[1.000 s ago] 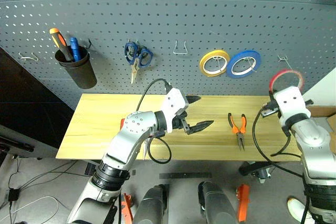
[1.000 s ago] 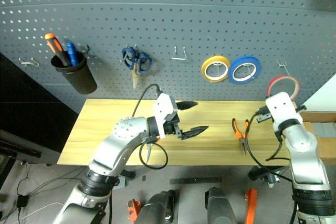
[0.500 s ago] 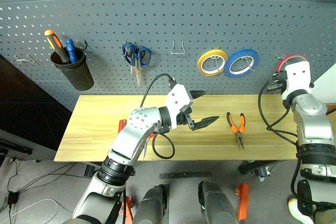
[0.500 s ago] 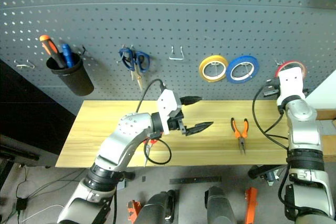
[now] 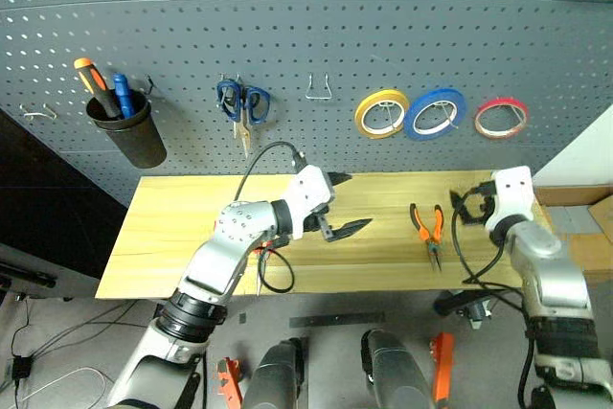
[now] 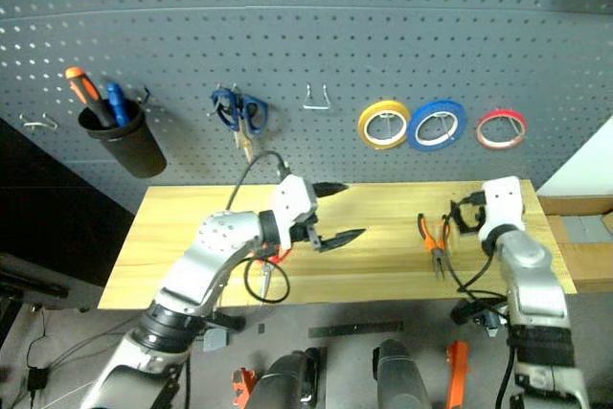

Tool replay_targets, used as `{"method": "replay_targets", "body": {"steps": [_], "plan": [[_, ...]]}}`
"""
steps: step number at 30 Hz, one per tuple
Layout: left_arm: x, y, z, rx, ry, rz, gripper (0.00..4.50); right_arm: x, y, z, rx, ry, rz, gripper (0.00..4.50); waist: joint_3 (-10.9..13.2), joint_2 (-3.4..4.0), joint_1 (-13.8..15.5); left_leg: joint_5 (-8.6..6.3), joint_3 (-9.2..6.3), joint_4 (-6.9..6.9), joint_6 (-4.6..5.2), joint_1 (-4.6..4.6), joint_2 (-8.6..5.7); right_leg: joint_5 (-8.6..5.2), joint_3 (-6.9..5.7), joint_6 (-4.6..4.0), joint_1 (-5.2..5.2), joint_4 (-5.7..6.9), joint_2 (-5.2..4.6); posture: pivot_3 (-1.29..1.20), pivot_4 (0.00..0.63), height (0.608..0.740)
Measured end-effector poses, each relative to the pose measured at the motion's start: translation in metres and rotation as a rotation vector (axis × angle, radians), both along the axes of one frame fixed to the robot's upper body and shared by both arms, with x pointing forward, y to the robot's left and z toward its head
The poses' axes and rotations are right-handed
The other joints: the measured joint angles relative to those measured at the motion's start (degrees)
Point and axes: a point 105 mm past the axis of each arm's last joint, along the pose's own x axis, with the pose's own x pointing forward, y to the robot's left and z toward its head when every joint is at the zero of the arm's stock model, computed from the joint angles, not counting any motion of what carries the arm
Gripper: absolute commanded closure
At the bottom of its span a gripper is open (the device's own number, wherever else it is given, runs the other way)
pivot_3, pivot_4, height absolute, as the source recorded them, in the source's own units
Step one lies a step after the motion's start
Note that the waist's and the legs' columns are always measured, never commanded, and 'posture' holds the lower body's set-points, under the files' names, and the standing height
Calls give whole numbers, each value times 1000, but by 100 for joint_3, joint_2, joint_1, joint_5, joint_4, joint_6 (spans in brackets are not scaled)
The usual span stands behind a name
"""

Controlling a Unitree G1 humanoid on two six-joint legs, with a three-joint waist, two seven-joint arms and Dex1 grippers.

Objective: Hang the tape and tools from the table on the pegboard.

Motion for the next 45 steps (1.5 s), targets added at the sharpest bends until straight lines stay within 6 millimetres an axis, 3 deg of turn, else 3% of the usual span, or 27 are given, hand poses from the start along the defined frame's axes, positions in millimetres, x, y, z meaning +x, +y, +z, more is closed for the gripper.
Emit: {"method": "replay_targets", "body": {"steps": [5,13,23,35,38,45], "plan": [[1,22,-15,86,16,13,0,-3,26,-21,90,172,-50,24,-2,-1,0,4,-1,3,-1,4,18,11,-1,-8,0,0,17,-165,202,740],[7,50,-21,129,34,72,0,23,47,-43,166,337,-86,24,-7,-2,-2,4,8,-2,-2,1,29,33,-1,-41,-8,-5,29,-139,179,740],[9,53,-21,131,16,93,0,41,47,-71,122,430,-97,24,-13,-4,1,4,17,0,-3,-2,30,37,1,-38,-11,-2,31,-115,164,740],[10,50,-21,129,-2,97,0,51,50,-83,117,482,-84,24,-98,-25,-2,4,36,2,-4,4,50,46,2,-46,-10,-2,47,-118,156,740],[11,49,-20,116,-3,102,0,51,49,-87,119,496,-90,580,-147,-24,-4,4,38,3,-4,5,51,46,2,-46,-8,-2,49,-123,153,740],[13,61,-19,57,23,167,0,49,45,-89,115,496,-89,2661,-177,-27,-15,4,38,8,-4,10,61,50,5,-49,-4,-2,60,-134,165,740]]}}
